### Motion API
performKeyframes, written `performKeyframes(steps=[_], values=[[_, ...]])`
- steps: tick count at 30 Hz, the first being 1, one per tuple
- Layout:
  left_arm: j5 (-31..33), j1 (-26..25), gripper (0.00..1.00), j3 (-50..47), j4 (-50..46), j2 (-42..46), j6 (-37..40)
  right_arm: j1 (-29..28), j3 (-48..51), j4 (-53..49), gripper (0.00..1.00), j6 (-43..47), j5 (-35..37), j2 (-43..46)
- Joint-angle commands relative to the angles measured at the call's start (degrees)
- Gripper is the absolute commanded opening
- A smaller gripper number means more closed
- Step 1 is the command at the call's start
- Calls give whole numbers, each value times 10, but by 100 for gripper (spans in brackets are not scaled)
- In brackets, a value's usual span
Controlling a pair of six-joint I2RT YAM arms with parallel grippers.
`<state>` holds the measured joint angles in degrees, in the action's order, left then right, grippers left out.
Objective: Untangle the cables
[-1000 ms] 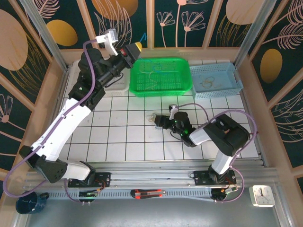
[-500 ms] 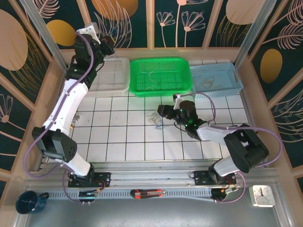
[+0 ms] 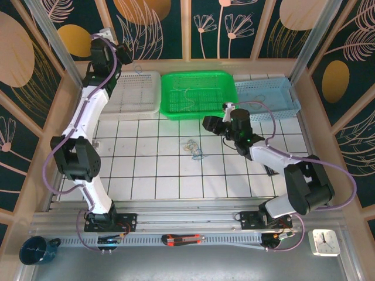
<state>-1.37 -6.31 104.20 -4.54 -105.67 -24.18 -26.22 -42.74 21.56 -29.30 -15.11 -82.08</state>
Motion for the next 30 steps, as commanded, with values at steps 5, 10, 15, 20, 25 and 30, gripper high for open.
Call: performKeyframes(steps=[5,10,15,20,25,30], values=[[2,8,0,-22,32,-28,20,6,-21,-22,55,-17,-5,22],[6,10,0,-90,58,-21,12,0,-1,-26,55,-27,4,32],[23,12,2,-157,78,-9,10,-26,11,-59,55,-10,18,39],[7,14,73,-168,66,7,6,-45,28,-92,55,-1,37,61],[-23,14,99,-161,41,32,0,-46,52,-122,55,0,47,86],[-117,12,99,-197,37,71,-23,-47,68,-153,55,-7,38,94]])
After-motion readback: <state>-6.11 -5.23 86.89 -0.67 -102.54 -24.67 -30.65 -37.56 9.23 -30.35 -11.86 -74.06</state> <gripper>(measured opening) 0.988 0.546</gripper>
